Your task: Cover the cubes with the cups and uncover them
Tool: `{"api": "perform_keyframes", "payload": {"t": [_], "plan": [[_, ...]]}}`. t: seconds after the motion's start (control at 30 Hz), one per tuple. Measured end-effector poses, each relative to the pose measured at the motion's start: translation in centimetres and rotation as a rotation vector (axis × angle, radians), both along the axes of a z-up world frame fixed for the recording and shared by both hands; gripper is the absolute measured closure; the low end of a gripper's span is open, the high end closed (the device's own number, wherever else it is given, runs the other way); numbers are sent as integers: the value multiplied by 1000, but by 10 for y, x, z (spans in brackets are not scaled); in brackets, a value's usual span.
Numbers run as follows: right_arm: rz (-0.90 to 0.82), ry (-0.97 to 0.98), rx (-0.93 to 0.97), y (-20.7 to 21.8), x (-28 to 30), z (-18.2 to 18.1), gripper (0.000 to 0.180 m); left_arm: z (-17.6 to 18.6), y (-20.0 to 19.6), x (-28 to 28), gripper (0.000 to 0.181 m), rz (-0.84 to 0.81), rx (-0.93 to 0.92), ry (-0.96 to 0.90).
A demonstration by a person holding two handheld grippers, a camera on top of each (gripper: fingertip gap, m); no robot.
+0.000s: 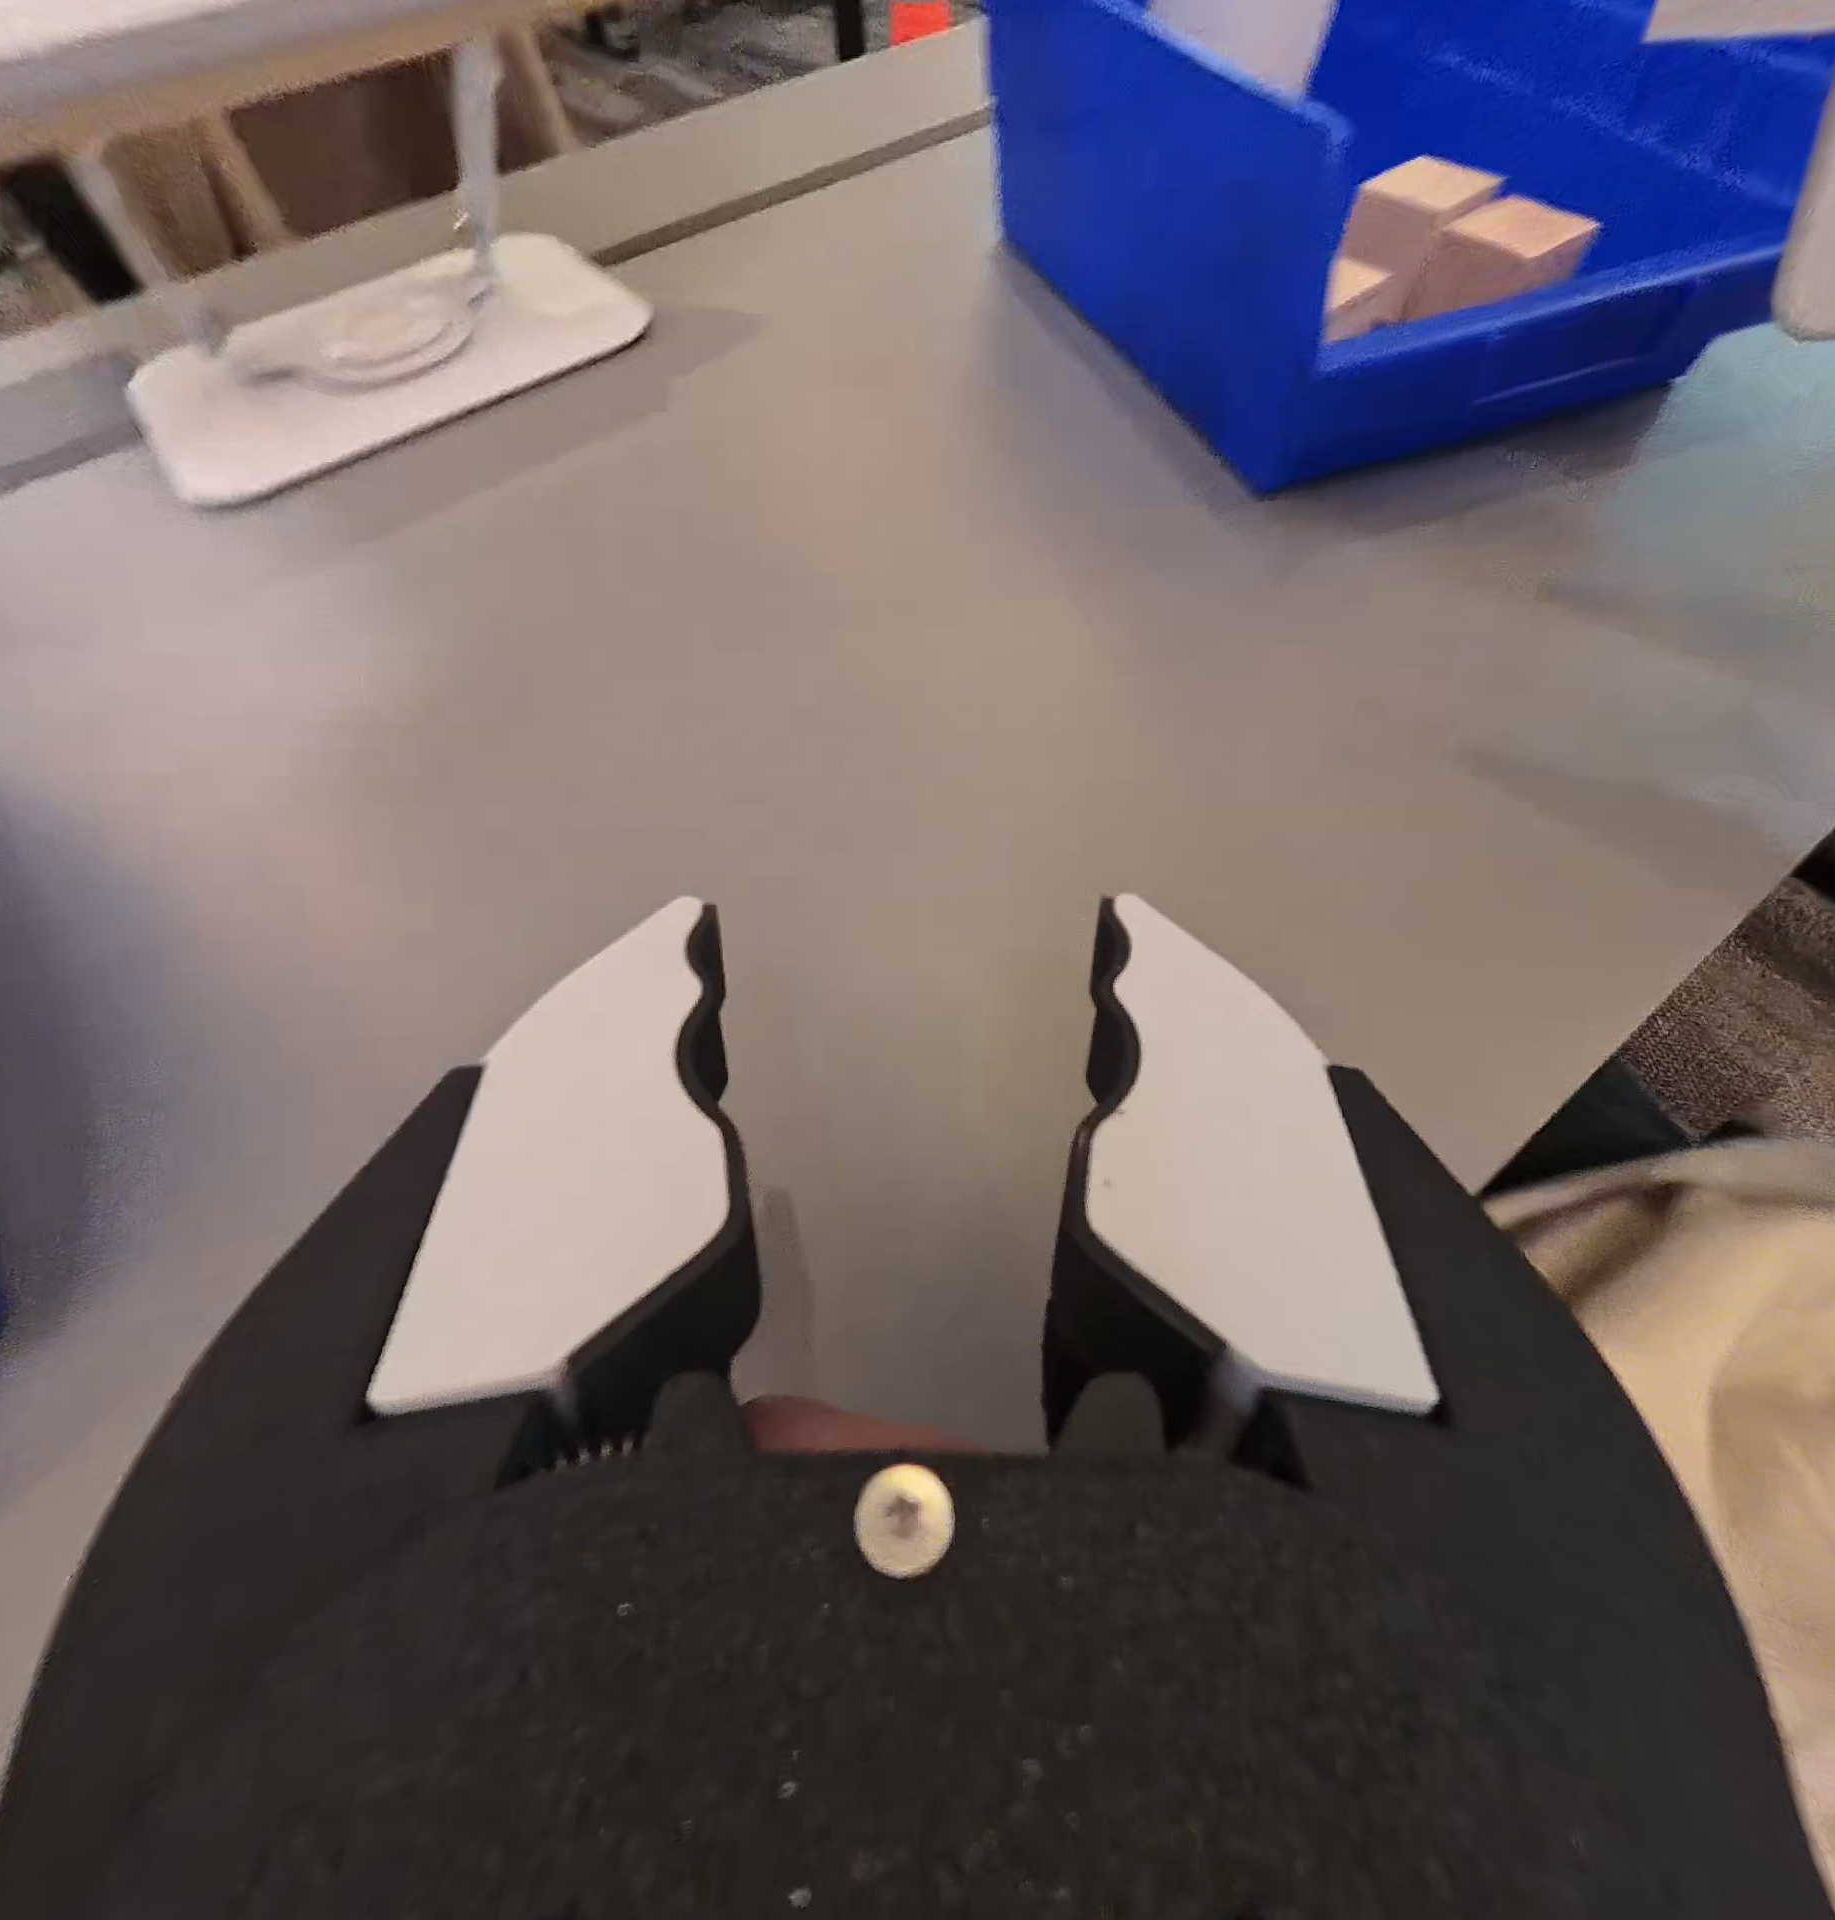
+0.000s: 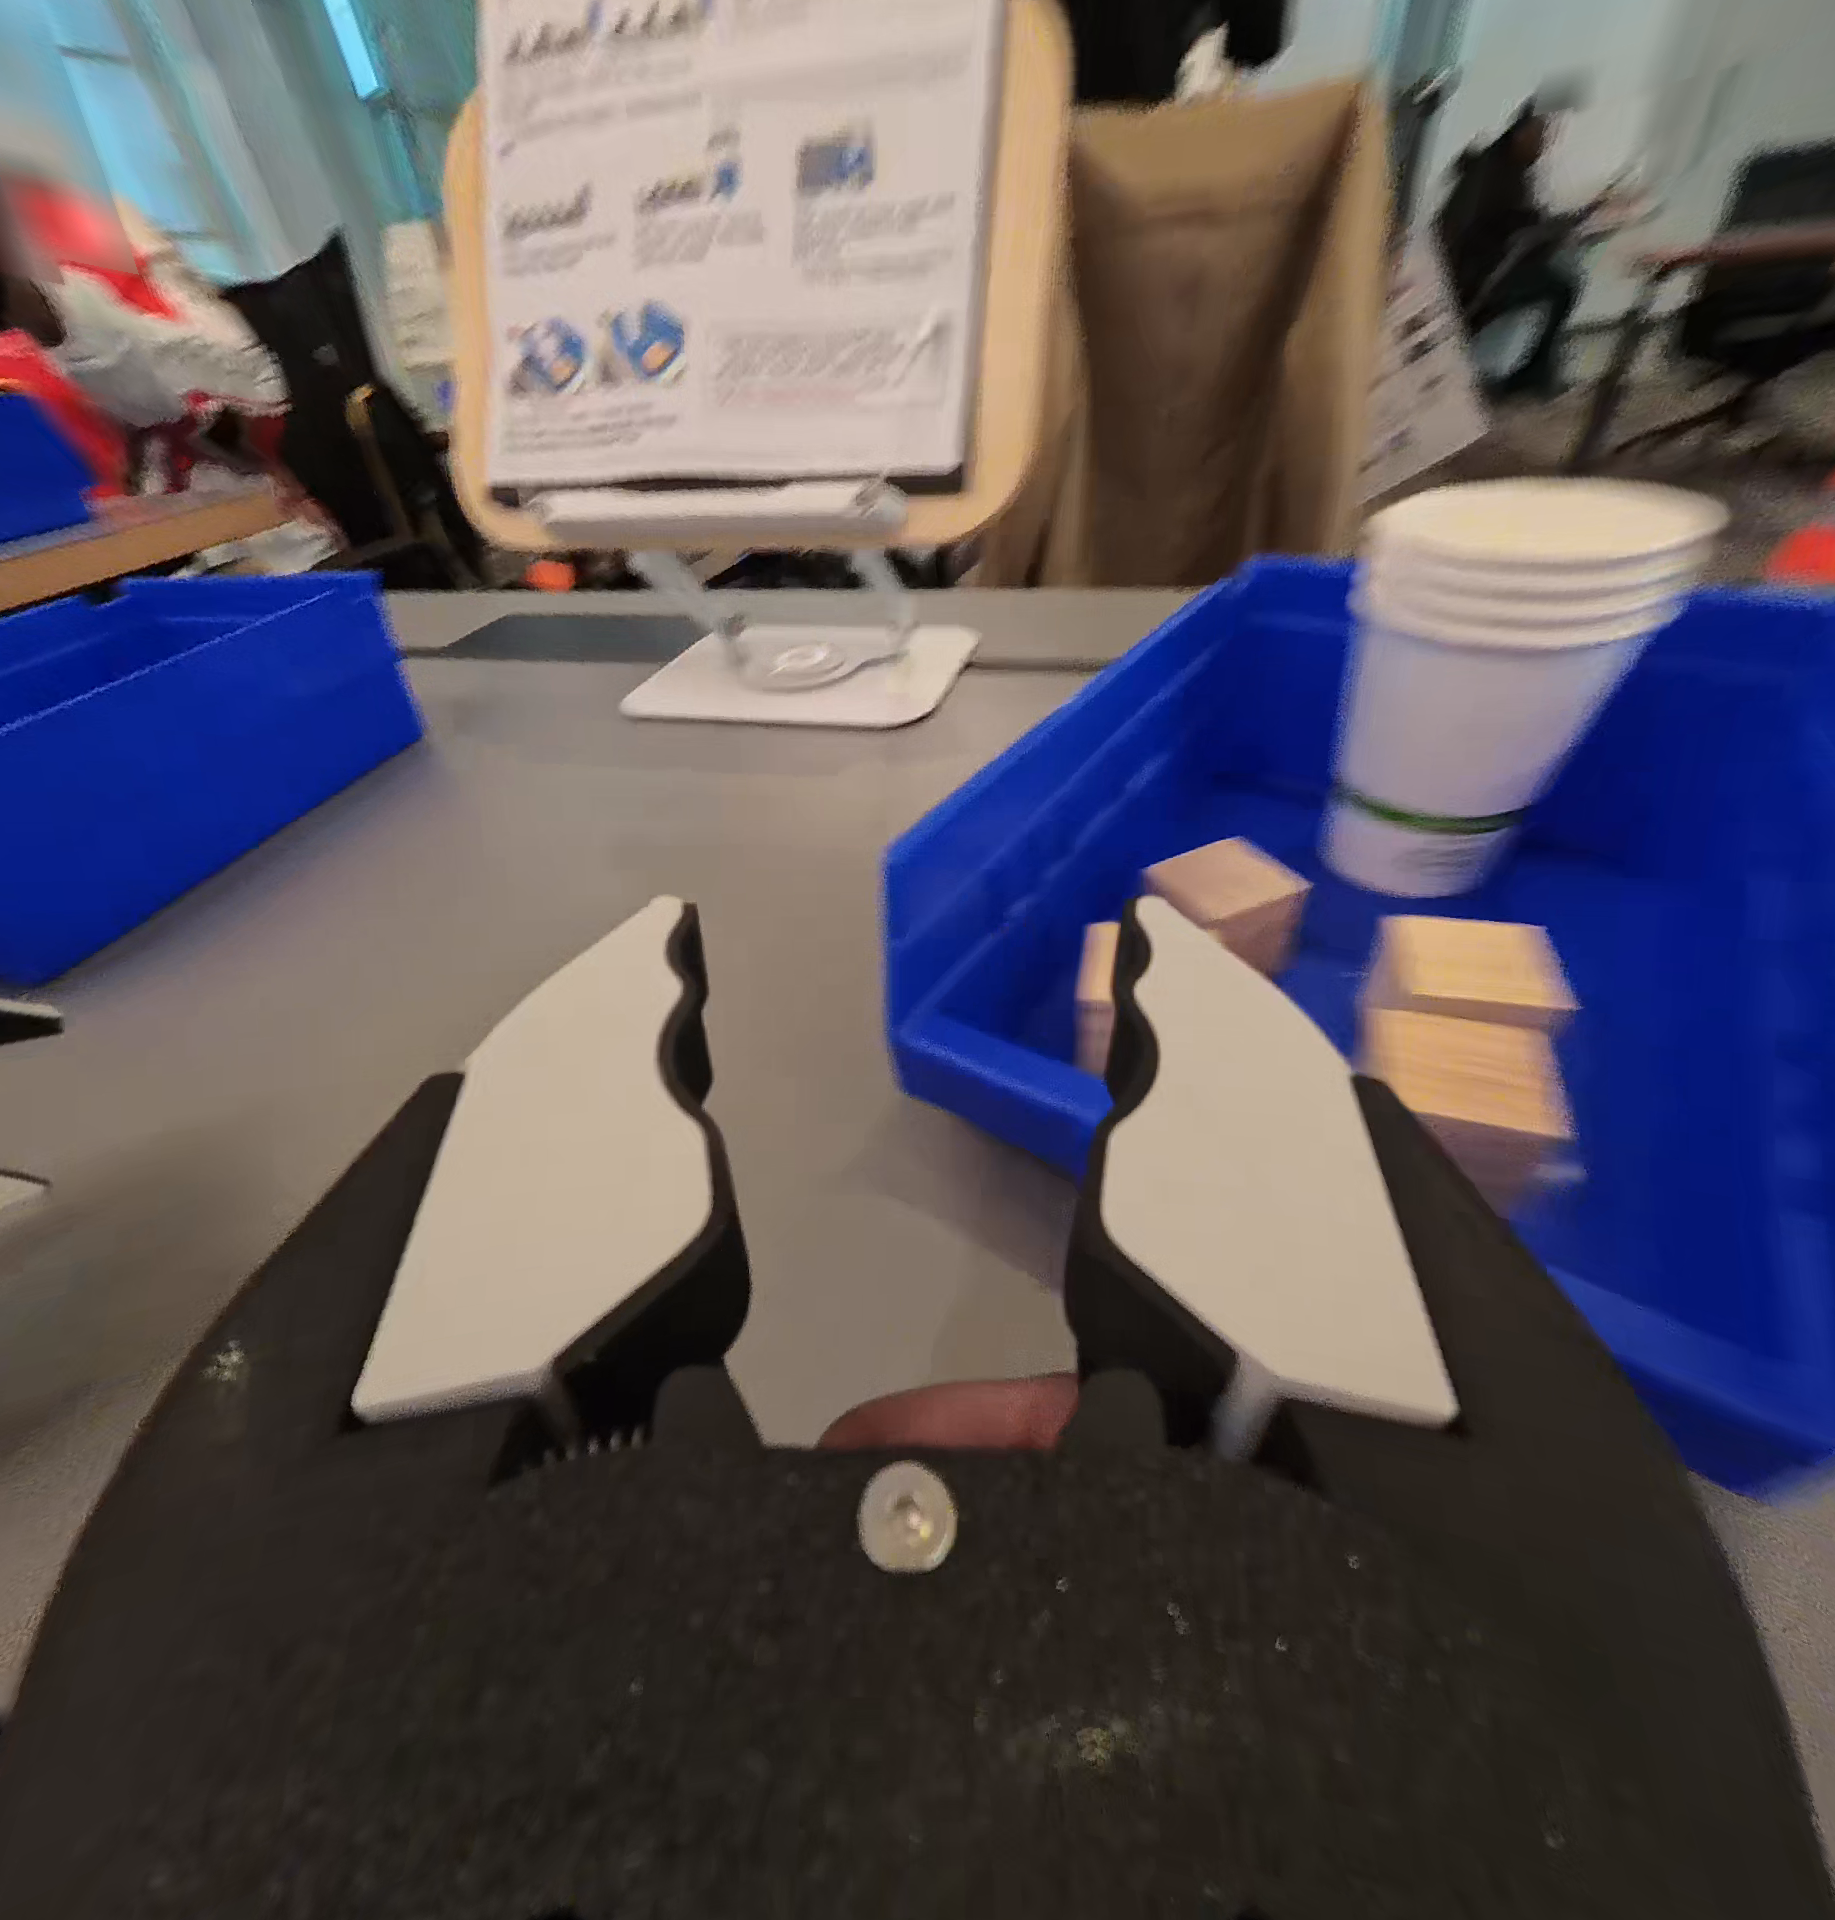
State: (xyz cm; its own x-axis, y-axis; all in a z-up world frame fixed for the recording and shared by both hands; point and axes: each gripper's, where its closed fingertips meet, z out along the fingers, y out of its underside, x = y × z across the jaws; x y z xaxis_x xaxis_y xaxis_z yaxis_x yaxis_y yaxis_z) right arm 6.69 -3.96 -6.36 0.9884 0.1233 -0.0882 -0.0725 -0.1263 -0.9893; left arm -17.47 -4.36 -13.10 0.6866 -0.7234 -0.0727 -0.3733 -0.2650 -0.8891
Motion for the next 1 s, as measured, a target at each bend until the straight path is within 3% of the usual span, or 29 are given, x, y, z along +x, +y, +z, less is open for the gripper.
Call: {"api": "perform_keyframes", "payload": {"t": [0.03, 0.1, 0.2, 0.3, 0.43, 0.5, 0.6, 0.63, 0.77, 1.0], "plan": [[-76, -25, 50, -10, 19, 9, 108, 4, 3, 20, 112, -20, 20, 11], [-224, -50, 119, -22, 59, 27, 113, 17, 13, 65, 110, -49, 40, -9], [-391, -64, 48, -30, 115, 16, 110, 33, 35, 140, 105, -58, -13, -109], [-416, -22, -56, -25, 139, -14, 110, 37, 54, 205, 106, -53, -46, -154], [-459, -8, -132, -21, 154, -39, 113, 13, 71, 249, 112, 27, -112, -117], [-470, -1, -155, -18, 158, -47, 114, 3, 75, 256, 127, 67, -120, -102], [-450, 32, -175, -14, 159, -56, 130, -3, 83, 252, 170, 149, -71, -57], [-470, 35, -168, -14, 163, -56, 133, -3, 83, 252, 175, 131, -51, -39], [-518, 56, -162, -18, 173, -56, 176, -2, 84, 245, 176, 168, -18, 8], [-488, 77, -70, -23, 131, -31, 177, 15, 68, 202, 177, 173, -31, -46]]}}
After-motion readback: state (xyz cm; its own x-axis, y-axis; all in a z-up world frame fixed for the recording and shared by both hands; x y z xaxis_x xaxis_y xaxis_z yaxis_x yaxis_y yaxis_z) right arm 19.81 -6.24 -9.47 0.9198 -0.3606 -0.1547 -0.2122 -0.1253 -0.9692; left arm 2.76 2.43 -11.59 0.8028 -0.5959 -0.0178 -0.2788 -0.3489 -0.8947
